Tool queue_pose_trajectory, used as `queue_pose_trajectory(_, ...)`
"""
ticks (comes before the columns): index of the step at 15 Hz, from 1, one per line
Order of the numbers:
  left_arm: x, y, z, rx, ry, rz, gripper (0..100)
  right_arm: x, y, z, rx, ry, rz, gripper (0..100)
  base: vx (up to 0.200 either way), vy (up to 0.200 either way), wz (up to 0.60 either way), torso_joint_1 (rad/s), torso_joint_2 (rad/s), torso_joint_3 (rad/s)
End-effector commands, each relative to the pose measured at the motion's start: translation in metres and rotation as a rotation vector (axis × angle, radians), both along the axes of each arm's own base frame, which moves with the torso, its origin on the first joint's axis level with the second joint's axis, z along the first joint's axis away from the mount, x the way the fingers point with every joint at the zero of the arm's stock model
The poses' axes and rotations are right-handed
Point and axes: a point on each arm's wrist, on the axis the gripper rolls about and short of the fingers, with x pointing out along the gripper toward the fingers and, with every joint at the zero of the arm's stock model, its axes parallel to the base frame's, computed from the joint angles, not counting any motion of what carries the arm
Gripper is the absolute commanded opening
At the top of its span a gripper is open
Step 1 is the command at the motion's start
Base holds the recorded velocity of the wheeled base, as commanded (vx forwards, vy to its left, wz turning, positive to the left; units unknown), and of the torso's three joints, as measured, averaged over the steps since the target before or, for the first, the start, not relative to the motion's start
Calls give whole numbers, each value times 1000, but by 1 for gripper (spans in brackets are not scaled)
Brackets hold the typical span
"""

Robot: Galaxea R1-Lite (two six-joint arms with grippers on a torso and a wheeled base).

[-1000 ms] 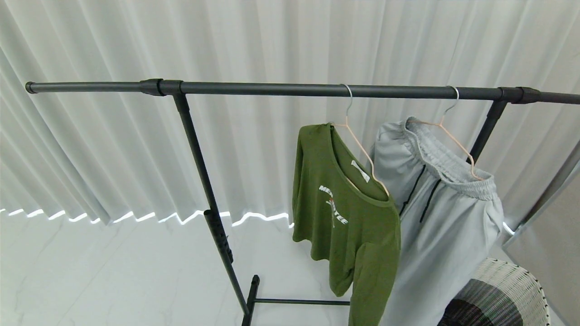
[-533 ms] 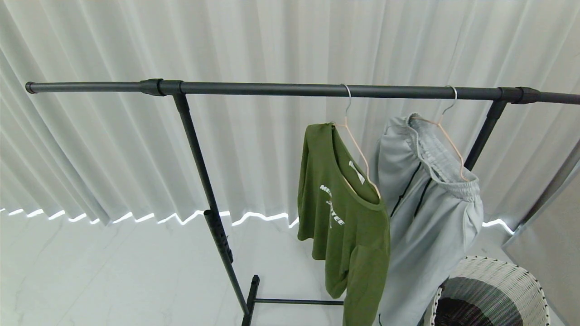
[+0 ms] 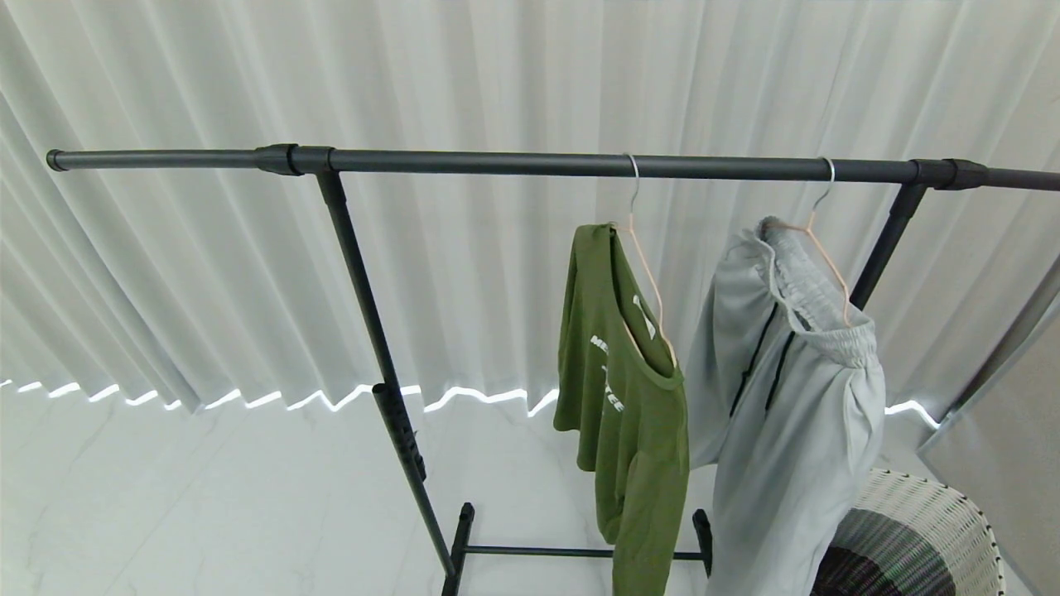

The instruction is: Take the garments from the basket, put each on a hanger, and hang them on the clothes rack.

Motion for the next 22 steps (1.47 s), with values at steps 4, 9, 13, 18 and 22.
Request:
queue_pose_trajectory(4,-4,1,1,-25,-33,-89,100,-3,0,-2,11,-25,145,100,0,0,0,0,0,0)
queue_pose_trajectory(9,-5,4,-3,-30,-57,107,100,-6,0,-4,6,-58,102,100,0,0,0,0,0,0)
queue_pose_trajectory(13,-5,4,-5,-33,-44,94,100,-6,1,-5,3,-53,148,100,0,0,0,0,0,0)
queue_pose_trajectory(18,-5,4,-5,-53,-42,96,100,-6,1,-5,3,-53,147,100,0,0,0,0,0,0)
queue_pose_trajectory(22,-5,4,-5,-53,-42,96,100,-6,1,-5,3,-53,147,100,0,0,0,0,0,0)
